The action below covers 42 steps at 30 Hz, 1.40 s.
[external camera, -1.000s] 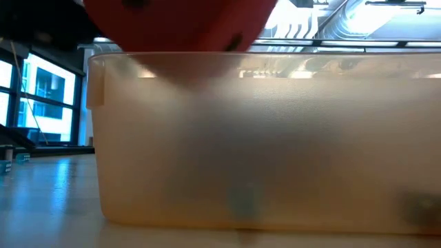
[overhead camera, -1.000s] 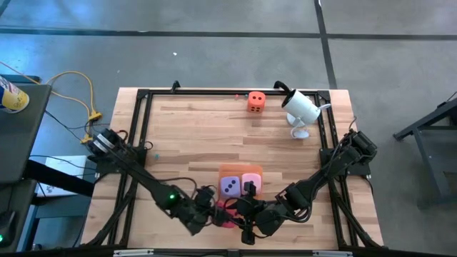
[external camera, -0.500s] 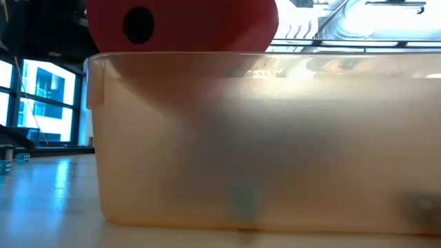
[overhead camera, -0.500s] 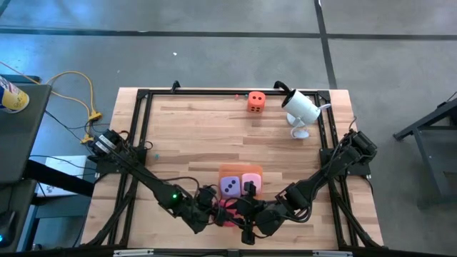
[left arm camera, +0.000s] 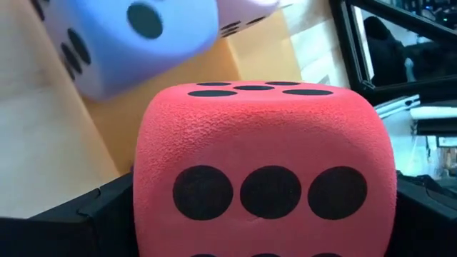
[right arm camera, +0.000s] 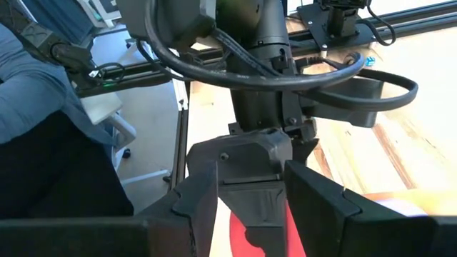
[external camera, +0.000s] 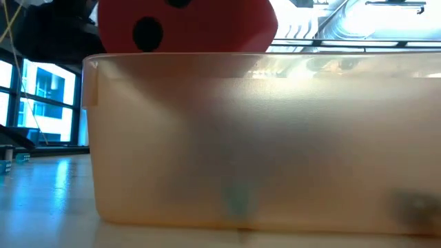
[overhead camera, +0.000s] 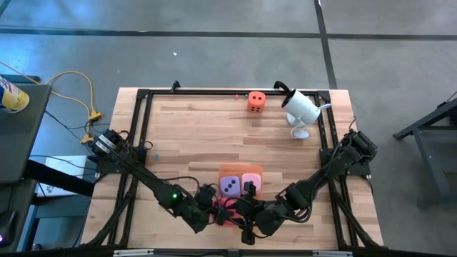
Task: Pick & Place Dice
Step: Put the large red dice into the orange bin
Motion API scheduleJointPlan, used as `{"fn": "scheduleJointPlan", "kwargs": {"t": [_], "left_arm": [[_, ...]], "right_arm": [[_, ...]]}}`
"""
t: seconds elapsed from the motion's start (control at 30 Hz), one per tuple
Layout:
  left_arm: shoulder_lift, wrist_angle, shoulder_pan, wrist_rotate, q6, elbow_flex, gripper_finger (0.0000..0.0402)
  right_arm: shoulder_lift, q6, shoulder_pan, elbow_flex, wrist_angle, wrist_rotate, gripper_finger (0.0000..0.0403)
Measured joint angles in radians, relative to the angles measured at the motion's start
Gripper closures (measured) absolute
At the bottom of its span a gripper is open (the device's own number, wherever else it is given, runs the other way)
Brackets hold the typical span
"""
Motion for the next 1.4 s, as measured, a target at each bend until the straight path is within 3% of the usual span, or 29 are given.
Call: {"fn": "scheduleJointPlan", "kwargs": {"t": [0.3, 0.57, 0.97, 1.4], "left_arm": [[0.0, -0.068, -0.011, -0.093, 0.34, 0.0, 0.0007], [0.0, -0.078, -0.006, -0.094, 0.638, 0.0, 0.0007], [0.0, -0.075, 0.012, -0.091, 0.718, 0.0, 0.0007], [0.0, -0.062, 0.046, -0.09, 0.703, 0.0, 0.0007]], "right_arm": [[0.0, 0.0, 0.0, 0.0, 0.0, 0.0, 0.0252], [0.0, 0.0, 0.0, 0.0, 0.0, 0.0, 0.0252], [0.0, 0.0, 0.0, 0.0, 0.0, 0.0, 0.0252], [0.0, 0.0, 0.0, 0.0, 0.0, 0.0, 0.0252]]}}
